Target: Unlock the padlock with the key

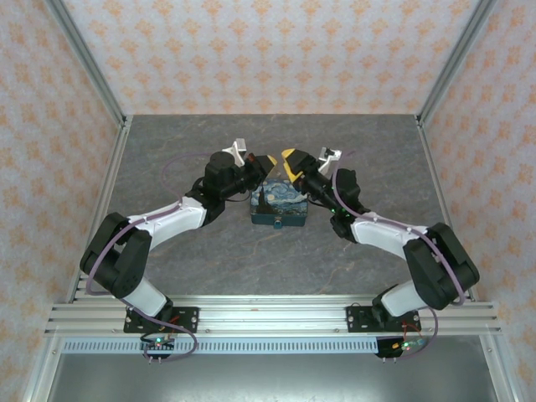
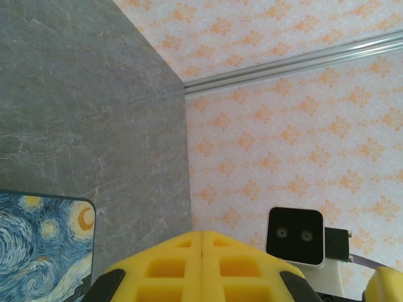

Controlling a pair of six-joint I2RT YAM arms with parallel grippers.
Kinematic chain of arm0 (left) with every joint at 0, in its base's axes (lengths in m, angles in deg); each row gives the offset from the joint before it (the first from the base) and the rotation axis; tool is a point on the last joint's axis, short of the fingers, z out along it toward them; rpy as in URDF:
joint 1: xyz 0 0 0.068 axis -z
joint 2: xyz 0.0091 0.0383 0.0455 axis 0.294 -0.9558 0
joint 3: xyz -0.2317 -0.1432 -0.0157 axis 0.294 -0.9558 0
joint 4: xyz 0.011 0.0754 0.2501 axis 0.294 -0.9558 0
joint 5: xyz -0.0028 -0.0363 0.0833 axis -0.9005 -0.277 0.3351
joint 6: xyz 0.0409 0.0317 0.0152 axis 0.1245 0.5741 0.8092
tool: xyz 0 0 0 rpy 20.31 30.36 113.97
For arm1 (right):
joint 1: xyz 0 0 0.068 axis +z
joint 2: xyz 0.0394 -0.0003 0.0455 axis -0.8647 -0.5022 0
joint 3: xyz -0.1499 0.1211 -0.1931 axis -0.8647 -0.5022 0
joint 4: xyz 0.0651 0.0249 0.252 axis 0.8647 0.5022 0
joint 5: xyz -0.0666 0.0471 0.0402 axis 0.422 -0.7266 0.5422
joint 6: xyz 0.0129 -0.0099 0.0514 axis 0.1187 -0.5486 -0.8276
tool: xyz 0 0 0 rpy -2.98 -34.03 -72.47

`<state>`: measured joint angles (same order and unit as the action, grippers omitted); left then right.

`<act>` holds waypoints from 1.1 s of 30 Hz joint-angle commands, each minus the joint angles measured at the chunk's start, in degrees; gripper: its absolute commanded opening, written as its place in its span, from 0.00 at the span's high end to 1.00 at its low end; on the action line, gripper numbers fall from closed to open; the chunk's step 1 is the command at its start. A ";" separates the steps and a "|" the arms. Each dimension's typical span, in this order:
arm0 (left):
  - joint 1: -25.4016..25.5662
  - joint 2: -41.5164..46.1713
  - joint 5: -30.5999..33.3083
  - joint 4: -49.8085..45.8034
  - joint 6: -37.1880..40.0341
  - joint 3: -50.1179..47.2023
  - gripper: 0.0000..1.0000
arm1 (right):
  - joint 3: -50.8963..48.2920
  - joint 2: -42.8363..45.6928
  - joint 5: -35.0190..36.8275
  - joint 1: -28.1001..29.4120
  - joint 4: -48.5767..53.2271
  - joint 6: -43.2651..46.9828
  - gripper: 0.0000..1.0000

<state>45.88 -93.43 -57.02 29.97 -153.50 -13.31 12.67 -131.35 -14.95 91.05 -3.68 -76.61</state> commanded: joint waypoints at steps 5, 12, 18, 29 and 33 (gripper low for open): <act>0.32 2.00 2.10 2.84 -0.83 -0.37 1.00 | 1.33 -3.78 -1.83 1.15 -4.38 3.06 0.37; 0.32 1.52 2.31 3.04 -1.16 0.13 1.00 | 1.24 -4.85 -4.43 1.66 -5.04 4.67 0.41; 0.49 1.29 2.34 2.95 -1.09 0.34 1.00 | 0.83 -5.84 -5.22 1.59 -6.27 4.68 0.48; 0.62 1.25 2.83 2.60 -1.09 0.65 1.00 | -0.52 -7.21 -5.50 1.60 -8.77 3.62 0.60; 0.58 1.18 2.93 2.54 -1.09 0.84 1.00 | -1.29 -7.12 -5.51 1.62 -8.82 3.62 0.59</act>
<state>45.98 -93.41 -54.55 30.26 -153.98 -13.38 12.67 -137.88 -18.78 92.32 -10.98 -73.52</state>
